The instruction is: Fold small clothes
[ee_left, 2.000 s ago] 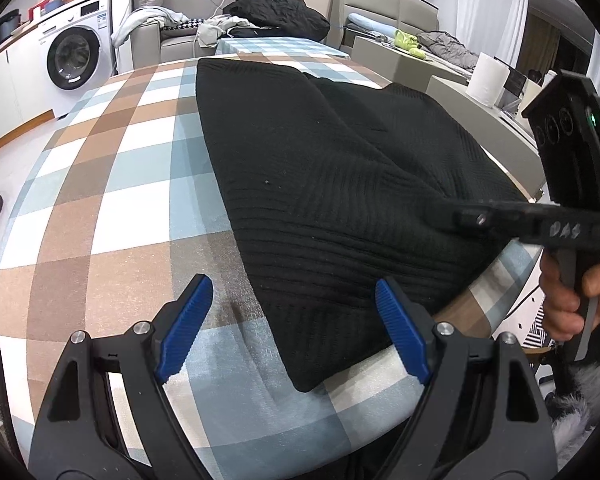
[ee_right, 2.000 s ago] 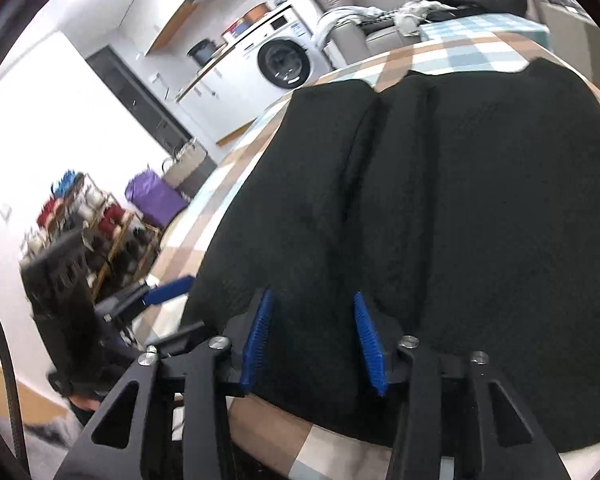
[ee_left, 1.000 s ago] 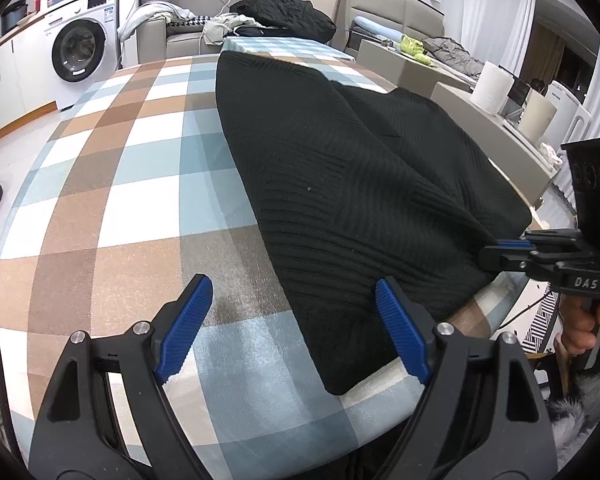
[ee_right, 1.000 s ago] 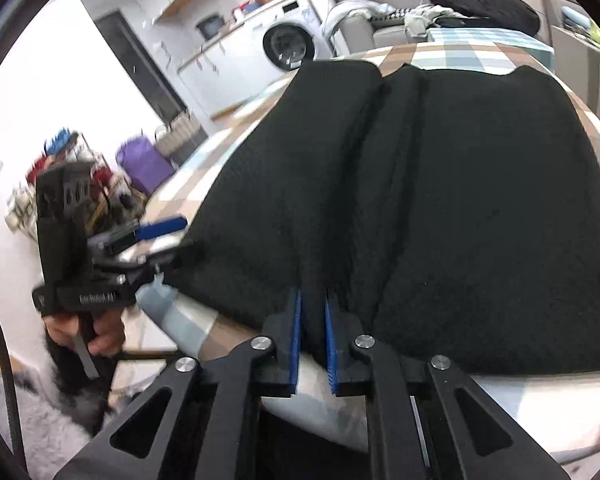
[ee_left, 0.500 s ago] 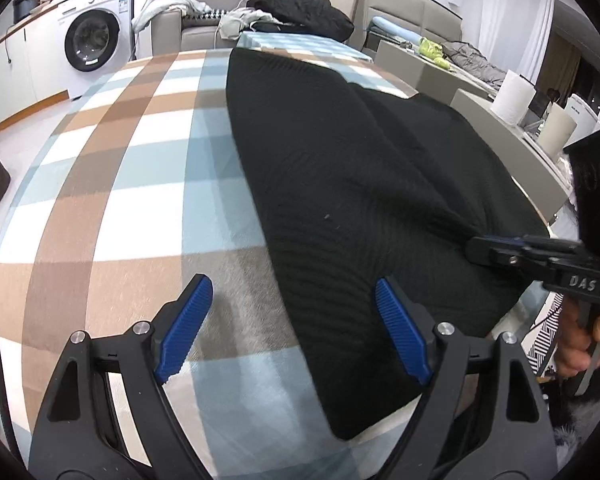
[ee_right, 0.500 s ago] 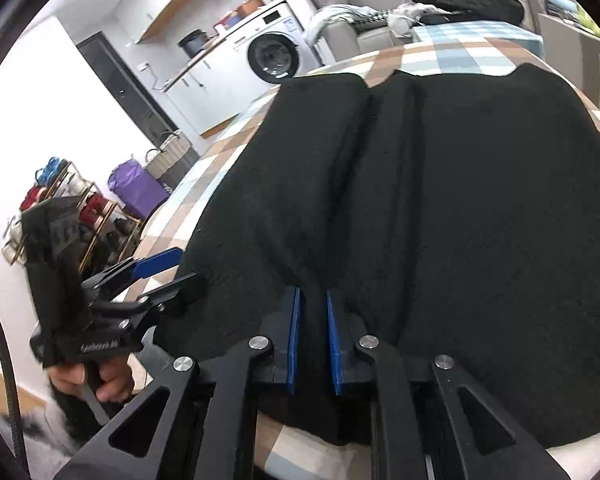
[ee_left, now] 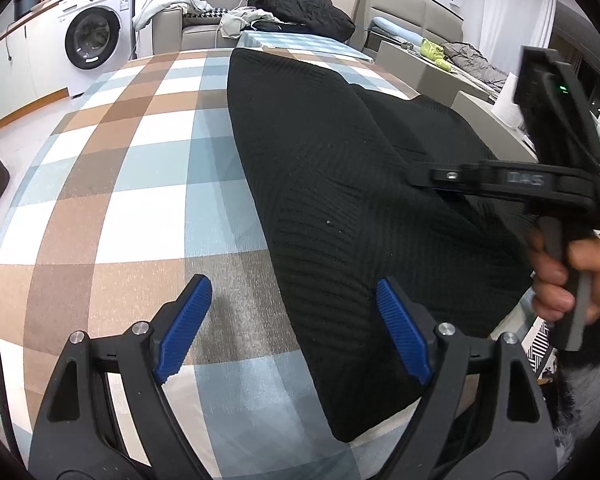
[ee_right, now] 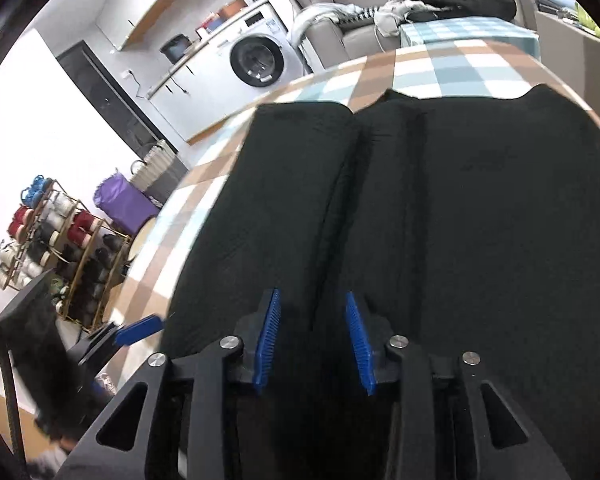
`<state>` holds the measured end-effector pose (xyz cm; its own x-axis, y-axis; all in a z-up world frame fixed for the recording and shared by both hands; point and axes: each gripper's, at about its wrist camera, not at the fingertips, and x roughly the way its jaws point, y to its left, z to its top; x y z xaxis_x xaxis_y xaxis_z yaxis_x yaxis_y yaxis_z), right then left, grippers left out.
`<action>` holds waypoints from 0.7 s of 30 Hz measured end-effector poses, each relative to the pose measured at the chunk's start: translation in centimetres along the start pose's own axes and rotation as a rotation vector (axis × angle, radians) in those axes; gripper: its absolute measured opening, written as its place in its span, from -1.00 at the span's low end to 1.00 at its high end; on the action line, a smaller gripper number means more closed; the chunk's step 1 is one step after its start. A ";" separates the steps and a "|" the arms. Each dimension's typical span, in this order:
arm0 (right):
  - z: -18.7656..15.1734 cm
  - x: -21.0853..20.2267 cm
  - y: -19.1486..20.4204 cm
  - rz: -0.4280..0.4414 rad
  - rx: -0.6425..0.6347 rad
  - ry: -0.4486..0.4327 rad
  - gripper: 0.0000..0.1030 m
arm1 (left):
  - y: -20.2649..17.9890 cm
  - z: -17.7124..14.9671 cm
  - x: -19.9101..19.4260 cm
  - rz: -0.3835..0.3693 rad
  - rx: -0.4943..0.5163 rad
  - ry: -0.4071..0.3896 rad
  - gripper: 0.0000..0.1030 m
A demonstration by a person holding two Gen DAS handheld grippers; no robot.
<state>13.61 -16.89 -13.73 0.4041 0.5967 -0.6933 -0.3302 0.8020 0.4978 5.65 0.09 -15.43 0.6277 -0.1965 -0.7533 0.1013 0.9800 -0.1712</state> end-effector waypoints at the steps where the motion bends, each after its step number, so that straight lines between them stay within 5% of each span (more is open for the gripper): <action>1: 0.2 0.3 0.2 0.005 -0.019 -0.001 -0.80 | 0.0 0.1 -0.1 0.000 0.001 -0.001 0.61; 6: 0.1 -2.1 1.5 -0.044 -0.093 -0.085 -0.93 | 0.1 0.2 -0.4 0.005 0.016 -0.006 0.61; 9: 0.1 -1.2 1.0 -0.142 -0.113 -0.057 -0.95 | 0.2 0.1 0.0 0.018 0.020 0.009 0.61; 12: 0.1 0.0 -0.6 -0.103 -0.045 0.009 -0.93 | 0.3 -0.1 -0.3 0.013 0.014 0.008 0.61; 19: -2.4 -5.4 -2.5 -0.037 0.004 -0.085 -0.10 | 0.6 0.2 0.0 -0.017 -0.012 0.012 0.61; 21: -2.5 -5.7 -3.4 -0.016 0.037 -0.084 -0.09 | 0.7 0.2 0.4 -0.030 -0.030 0.023 0.61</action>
<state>10.27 -23.10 -12.81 0.4795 0.5825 -0.6563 -0.2919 0.8112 0.5066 6.13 0.69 -15.68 0.6069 -0.2266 -0.7618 0.0963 0.9724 -0.2125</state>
